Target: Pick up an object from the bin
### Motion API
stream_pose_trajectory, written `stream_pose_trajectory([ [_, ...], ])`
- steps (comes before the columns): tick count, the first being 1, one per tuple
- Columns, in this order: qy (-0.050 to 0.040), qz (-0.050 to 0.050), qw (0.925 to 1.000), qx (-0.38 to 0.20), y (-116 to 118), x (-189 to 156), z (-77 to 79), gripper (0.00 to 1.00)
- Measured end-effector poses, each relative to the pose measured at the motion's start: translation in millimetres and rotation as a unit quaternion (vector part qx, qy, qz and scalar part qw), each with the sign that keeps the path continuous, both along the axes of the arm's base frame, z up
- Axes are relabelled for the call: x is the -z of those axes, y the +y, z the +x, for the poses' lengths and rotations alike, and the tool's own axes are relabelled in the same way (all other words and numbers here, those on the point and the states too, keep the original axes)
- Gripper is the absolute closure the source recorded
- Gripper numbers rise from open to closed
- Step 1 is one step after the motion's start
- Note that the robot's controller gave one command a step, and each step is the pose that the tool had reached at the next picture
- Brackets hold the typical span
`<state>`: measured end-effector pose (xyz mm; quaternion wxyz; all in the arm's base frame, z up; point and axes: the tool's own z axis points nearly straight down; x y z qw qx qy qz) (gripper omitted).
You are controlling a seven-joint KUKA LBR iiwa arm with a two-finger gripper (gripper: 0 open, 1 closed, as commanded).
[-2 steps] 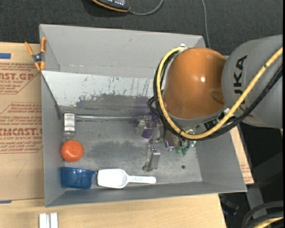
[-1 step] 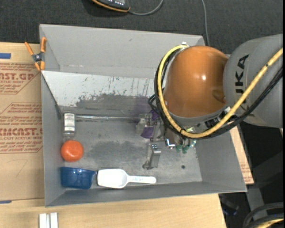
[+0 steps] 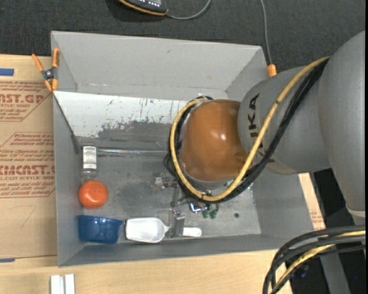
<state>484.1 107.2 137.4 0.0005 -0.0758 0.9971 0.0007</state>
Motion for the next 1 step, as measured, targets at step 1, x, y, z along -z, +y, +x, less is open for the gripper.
stream_pose_trajectory([
  [1,-0.0001,0.0,0.9988,-0.05,12.2,-1.6,-2.3,0.0],
])
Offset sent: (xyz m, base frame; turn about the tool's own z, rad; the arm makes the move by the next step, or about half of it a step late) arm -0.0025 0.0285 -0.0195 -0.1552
